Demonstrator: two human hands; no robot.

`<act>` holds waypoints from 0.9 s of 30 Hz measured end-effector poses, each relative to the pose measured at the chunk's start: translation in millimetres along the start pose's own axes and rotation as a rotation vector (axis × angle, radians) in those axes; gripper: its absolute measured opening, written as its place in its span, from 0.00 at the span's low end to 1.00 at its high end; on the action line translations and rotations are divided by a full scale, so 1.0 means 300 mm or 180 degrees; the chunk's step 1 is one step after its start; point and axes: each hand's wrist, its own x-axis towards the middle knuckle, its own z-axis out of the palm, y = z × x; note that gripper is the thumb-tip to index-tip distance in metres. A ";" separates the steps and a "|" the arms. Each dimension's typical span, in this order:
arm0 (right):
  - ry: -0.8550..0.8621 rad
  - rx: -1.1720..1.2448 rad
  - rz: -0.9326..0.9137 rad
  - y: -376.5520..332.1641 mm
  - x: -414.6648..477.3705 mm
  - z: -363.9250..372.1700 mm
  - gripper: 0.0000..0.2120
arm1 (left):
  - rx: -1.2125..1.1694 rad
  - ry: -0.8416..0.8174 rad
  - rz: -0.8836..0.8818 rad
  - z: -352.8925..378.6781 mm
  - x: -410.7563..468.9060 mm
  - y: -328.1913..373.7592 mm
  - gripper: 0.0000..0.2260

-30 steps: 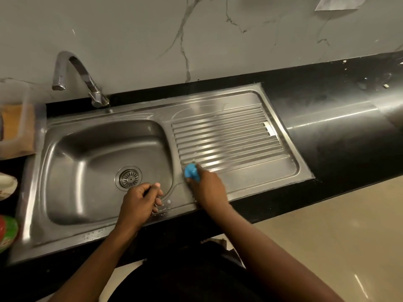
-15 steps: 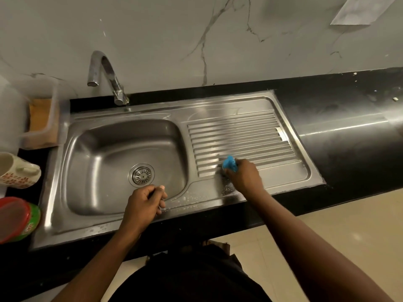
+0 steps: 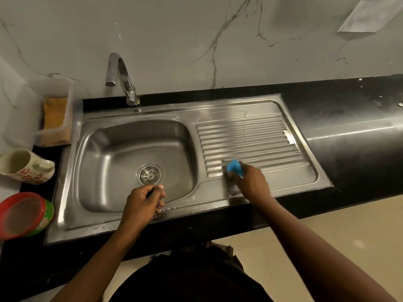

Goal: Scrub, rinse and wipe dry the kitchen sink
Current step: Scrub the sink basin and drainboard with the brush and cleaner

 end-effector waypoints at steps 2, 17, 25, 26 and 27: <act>0.0100 0.0161 0.0158 0.044 0.005 -0.013 0.24 | -0.0045 0.0003 -0.0038 -0.012 -0.006 -0.012 0.15; -0.1006 0.1215 -0.0283 -0.422 -0.087 0.308 0.15 | -0.0456 0.0546 -0.0088 -0.225 -0.012 -0.081 0.15; -0.1715 0.1549 -0.1031 -0.832 -0.164 0.344 0.16 | -0.0671 0.0898 -0.0340 -0.362 -0.069 -0.191 0.16; -0.1798 0.1425 -0.1207 -0.887 -0.178 0.370 0.16 | -0.0710 0.0944 -0.0394 -0.383 -0.078 -0.202 0.16; -0.1854 0.1250 -0.1450 -0.941 -0.194 0.397 0.16 | -0.0750 0.0987 -0.0433 -0.404 -0.088 -0.215 0.16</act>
